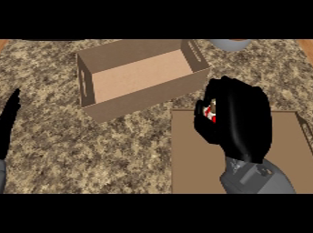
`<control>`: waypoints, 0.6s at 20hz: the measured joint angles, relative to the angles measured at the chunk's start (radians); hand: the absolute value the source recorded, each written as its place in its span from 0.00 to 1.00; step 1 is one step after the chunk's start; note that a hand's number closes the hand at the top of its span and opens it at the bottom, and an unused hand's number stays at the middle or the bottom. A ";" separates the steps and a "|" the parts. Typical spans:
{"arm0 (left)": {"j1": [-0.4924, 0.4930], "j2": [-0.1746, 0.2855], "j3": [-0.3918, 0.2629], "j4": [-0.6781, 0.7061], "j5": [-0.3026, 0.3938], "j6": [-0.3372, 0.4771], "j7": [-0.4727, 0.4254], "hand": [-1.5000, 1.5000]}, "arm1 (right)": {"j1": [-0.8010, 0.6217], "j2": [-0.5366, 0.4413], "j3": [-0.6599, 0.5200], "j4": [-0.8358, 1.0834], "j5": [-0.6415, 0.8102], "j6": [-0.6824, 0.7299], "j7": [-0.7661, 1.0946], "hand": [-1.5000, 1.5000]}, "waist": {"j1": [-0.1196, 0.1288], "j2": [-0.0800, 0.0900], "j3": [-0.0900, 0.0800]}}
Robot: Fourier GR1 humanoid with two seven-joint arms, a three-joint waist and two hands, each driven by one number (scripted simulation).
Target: Pick the cupcake from the tray and place it in the cardboard box
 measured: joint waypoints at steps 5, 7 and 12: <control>-0.010 -0.012 -0.011 0.009 -0.016 0.005 -0.012 0.50 | -0.201 0.014 -0.030 0.145 -0.134 -0.069 0.067 1.00 | 0.013 0.003 0.000; -0.014 -0.016 -0.014 0.008 -0.019 0.007 -0.008 0.50 | -0.276 0.017 -0.034 0.220 -0.186 -0.125 0.103 1.00 | 0.017 0.004 0.000; -0.045 -0.016 -0.010 0.040 -0.021 0.004 -0.013 0.50 | -0.481 0.020 -0.102 0.460 -0.293 -0.267 0.124 1.00 | 0.024 0.007 0.000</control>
